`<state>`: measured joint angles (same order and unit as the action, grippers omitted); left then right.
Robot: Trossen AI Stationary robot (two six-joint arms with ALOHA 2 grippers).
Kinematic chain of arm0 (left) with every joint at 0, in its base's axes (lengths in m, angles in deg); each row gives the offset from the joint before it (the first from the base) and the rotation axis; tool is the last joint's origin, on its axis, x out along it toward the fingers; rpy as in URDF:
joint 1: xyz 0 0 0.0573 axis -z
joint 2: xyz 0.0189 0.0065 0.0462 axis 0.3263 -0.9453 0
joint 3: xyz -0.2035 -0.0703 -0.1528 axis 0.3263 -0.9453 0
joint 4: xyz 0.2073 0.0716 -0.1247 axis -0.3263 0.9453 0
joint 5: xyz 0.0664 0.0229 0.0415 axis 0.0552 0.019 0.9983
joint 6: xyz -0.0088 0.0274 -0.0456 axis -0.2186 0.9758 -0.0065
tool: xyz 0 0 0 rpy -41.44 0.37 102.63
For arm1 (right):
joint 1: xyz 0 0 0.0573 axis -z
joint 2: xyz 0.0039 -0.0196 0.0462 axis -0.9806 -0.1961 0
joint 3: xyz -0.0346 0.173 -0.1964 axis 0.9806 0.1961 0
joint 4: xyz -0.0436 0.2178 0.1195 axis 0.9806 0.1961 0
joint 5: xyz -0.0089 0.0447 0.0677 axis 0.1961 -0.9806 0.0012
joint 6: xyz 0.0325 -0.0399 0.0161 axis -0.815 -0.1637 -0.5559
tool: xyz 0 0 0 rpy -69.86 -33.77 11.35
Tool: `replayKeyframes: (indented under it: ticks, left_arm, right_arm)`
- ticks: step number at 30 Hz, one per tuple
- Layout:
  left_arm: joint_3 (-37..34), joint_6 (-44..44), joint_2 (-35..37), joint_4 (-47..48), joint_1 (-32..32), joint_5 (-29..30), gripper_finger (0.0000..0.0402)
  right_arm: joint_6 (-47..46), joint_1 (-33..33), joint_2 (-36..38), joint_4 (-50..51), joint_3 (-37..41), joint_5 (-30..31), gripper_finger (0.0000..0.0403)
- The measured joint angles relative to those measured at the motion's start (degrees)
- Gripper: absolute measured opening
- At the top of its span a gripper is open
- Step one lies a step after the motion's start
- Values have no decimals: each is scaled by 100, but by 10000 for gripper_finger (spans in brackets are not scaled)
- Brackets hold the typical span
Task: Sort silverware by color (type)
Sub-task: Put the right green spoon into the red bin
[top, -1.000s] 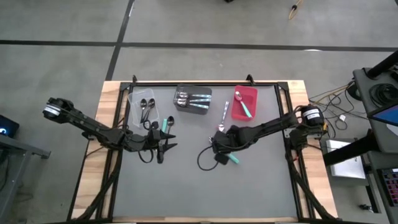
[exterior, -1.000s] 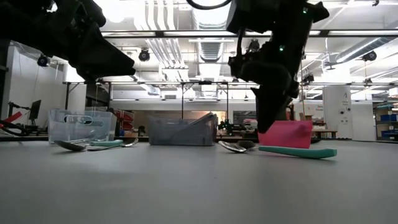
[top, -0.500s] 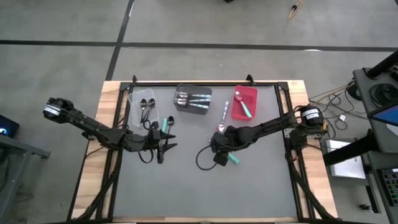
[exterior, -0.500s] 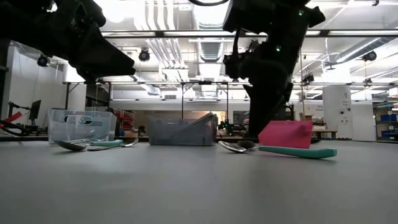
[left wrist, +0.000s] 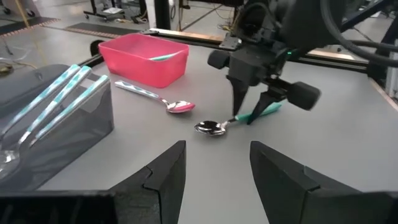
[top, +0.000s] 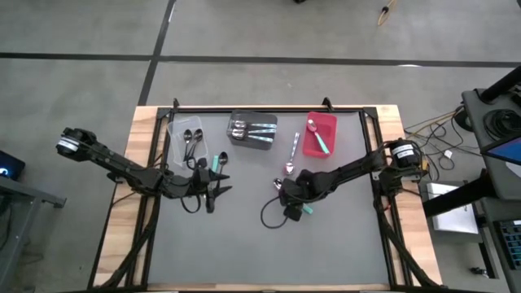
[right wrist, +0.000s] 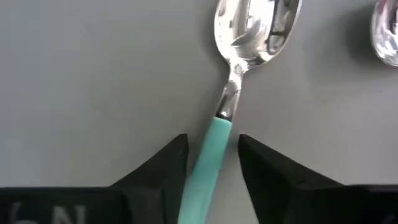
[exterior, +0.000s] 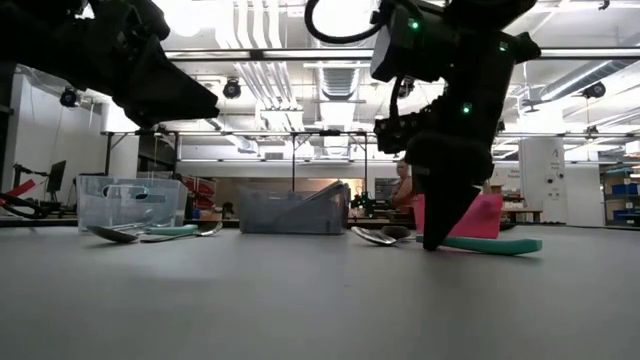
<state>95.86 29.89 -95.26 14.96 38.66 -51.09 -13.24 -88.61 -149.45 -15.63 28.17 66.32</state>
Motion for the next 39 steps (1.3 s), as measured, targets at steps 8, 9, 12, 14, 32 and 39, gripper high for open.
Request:
replayKeyframes:
  ticks: [8, 9, 12, 14, 32, 39]
  left_arm:
    - [0, -23, -2, -47, 0, 158, 159]
    - [0, -59, -2, -51, 0, 158, 159]
    - [-2, -63, -4, -62, 0, 156, 159]
    - [0, -63, -4, -77, -2, 158, 159]
    - [-2, 2061, 112, -1127, -2, 166, 159]
    - [0, 3825, 236, -2170, -33, 223, 159]
  right_arm:
    - [126, -6, -101, -131, 10, -26, 34]
    - [153, -6, -72, -141, 10, -26, 34]
    - [182, 2, 63, -152, 25, -95, 34]
    - [208, 4, 182, -144, 41, -120, 34]
    - [508, 826, 982, 798, -1533, -411, 34]
    - [409, 1683, 845, 2259, -2559, -414, 34]
